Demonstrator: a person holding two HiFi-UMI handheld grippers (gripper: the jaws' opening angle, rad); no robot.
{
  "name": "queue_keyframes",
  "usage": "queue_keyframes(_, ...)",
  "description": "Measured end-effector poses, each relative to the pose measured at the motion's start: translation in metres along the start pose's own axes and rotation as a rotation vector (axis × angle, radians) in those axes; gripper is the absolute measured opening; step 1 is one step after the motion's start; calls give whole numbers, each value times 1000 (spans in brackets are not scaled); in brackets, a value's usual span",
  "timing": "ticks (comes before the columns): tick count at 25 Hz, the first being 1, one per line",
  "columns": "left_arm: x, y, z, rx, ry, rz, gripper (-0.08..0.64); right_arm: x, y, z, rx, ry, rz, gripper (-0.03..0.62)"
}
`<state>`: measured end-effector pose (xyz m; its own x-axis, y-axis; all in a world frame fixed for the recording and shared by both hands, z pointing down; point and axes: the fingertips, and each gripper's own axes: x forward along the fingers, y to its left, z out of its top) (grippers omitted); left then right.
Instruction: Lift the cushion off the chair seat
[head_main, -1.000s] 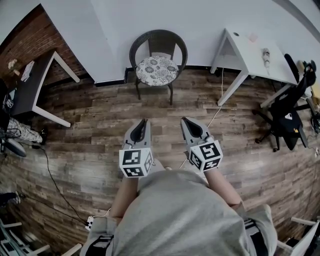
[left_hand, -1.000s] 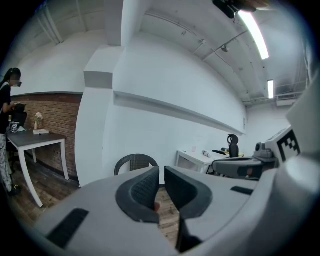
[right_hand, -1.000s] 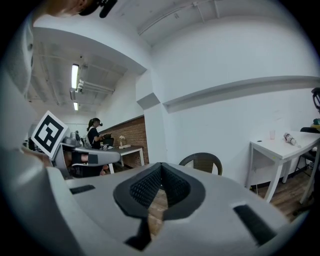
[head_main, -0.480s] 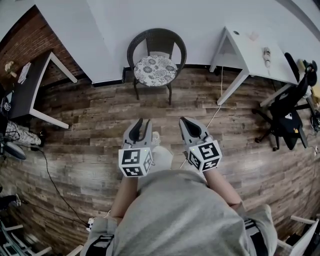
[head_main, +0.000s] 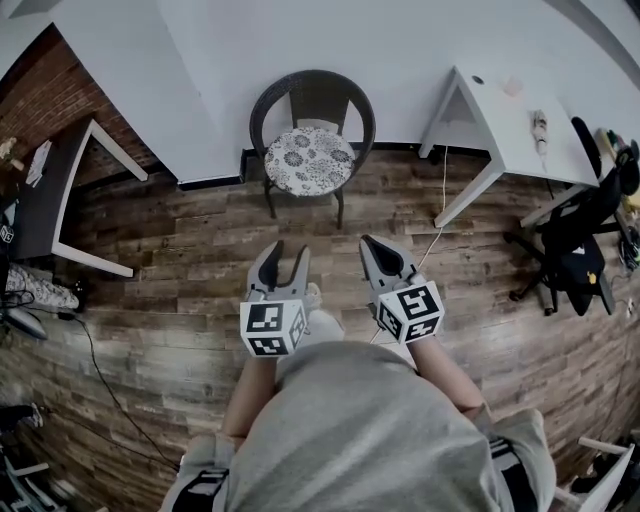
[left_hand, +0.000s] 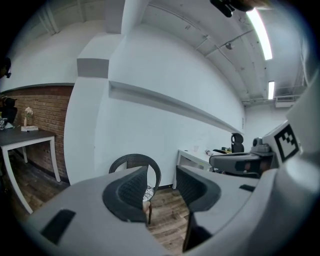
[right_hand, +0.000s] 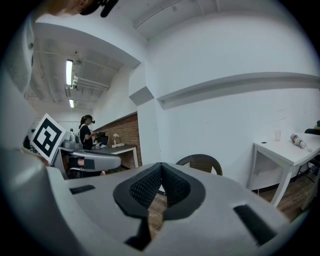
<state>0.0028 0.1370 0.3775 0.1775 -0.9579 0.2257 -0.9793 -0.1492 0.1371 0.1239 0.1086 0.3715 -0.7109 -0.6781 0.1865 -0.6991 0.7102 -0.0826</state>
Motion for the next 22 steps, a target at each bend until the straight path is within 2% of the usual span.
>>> queue_keyframes(10,98,59,32,17,26,-25,190,106,-49,43,-12,-22,-26,-3)
queue_keyframes(22,193,117,47,12,63,-71,192,202,-94,48,17,9,-76,-3)
